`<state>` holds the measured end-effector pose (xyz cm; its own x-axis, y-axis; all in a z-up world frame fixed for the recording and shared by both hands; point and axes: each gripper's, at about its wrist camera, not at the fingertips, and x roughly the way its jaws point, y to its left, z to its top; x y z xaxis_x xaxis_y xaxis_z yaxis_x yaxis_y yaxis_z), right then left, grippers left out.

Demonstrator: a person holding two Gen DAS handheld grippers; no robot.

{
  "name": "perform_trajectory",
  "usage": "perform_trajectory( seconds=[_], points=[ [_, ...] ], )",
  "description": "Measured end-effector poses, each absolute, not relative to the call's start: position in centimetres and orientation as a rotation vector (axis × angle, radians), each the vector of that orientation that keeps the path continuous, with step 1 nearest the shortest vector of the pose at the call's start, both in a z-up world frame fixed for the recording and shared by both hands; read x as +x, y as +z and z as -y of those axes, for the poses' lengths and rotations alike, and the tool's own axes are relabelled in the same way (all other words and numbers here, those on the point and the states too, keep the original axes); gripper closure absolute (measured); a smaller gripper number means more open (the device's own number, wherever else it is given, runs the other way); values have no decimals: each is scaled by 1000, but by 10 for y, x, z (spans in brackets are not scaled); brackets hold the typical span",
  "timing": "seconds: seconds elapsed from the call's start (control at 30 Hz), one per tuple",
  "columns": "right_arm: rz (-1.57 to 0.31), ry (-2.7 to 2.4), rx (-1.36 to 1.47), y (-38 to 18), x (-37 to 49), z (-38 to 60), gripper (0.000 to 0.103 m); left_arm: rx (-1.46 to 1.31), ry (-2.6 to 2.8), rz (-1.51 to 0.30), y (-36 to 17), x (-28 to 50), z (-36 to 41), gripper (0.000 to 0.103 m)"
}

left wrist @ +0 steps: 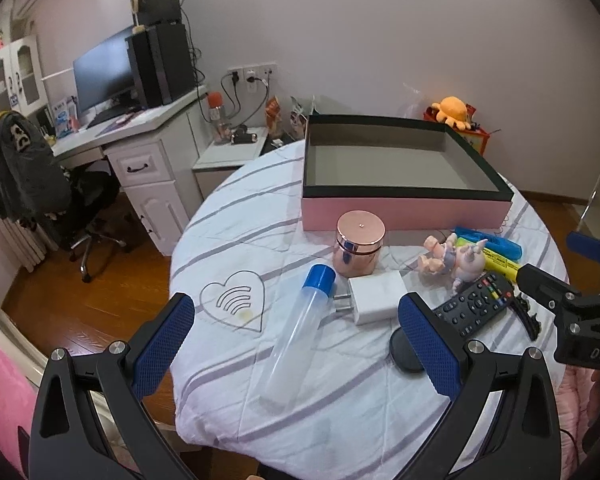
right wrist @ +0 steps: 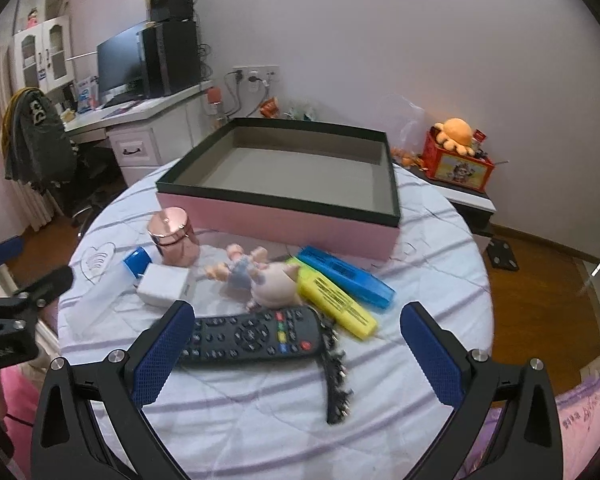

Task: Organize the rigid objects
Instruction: 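Move the left gripper to the rose-gold jar and close on it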

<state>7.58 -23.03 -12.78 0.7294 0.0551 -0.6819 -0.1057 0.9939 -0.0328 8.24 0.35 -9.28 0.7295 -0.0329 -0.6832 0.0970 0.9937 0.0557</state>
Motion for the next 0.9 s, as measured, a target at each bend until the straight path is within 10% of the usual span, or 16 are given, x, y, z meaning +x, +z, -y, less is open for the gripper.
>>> perform_trajectory(
  seconds=[0.5,0.9],
  points=[
    [-751,101,-62,-135,118,237,0,105,-103,-825,-125,164,27,3],
    [-780,125,-37,-145,138,255,0,128,-165,-891,-145,191,49,47]
  ],
)
